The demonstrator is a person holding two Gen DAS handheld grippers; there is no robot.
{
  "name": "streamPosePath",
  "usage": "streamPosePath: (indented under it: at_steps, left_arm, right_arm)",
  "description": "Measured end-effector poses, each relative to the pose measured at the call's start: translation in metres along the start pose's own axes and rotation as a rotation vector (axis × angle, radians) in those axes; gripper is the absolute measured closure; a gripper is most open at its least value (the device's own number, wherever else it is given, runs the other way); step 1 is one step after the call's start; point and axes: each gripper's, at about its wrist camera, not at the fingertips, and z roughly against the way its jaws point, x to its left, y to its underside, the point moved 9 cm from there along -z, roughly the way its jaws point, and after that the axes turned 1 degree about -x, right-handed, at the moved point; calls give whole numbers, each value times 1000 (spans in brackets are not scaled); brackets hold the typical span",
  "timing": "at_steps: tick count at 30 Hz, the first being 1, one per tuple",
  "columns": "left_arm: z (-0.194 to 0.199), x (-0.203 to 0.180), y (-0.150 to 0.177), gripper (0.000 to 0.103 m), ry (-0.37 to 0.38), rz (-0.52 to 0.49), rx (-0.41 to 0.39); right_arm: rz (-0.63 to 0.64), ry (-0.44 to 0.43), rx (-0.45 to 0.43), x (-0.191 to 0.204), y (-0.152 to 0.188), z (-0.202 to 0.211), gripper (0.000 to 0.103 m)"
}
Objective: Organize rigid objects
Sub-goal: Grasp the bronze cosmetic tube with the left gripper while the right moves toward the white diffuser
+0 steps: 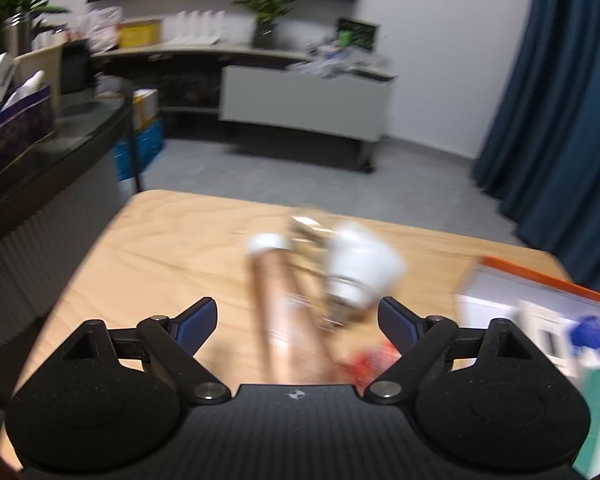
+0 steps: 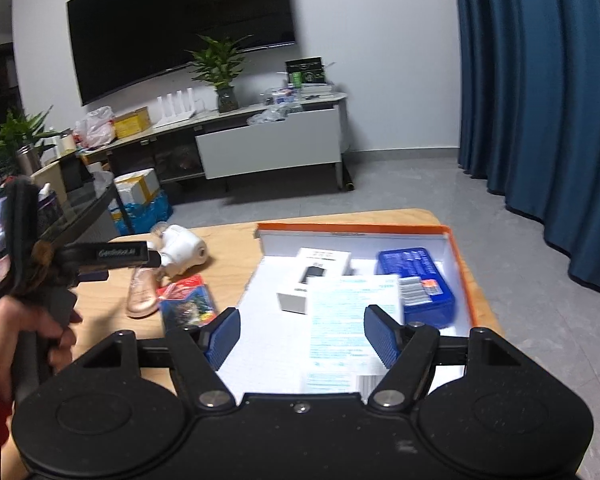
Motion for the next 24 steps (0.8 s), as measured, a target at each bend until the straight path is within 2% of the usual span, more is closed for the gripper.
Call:
streamPosePath:
  at_steps: [2,4,10,12,14,15,16,17,18,20,24]
  left_arm:
    - [-17,13,-4,18,-22,19,43]
    - [-32,20,-6,20,-5,38,86]
    - [-57,13,-13,25,-4,-32,109]
    - [-60,13,-14,26,-15,-76,98]
    - [-59,3,-9,29,-9,-182,89]
    - [-55,-3,-7,48,18,-231,72]
    - [-52,-7,-6,58,41,-255,74]
    - [-49,-10,-4,63,63,-270,81]
    - [-46,-11,-3,66,90,-277,85]
    - [-42,-10,3,67,132,-277,94]
    - [-23,1,5,67,203,-197,93]
  right_arm:
    - [19,-10,0,7,-2,-2,22]
    - [27,-12,2,12,-2,-4,22]
    - [49,-7,11,15,-6,-9,22]
    - [55,-5,10,16,-7,-9,22]
    - [50,-2,11,16,-7,-11,22]
    - [43,-3,11,17,-7,-11,22]
    - [34,-5,11,16,-8,-12,22]
    - [23,-6,11,16,-8,-12,22]
    - [16,-8,11,17,-8,-12,22]
    - [19,-11,7,19,-9,-11,22]
    - [23,-7,1,19,-9,-7,22]
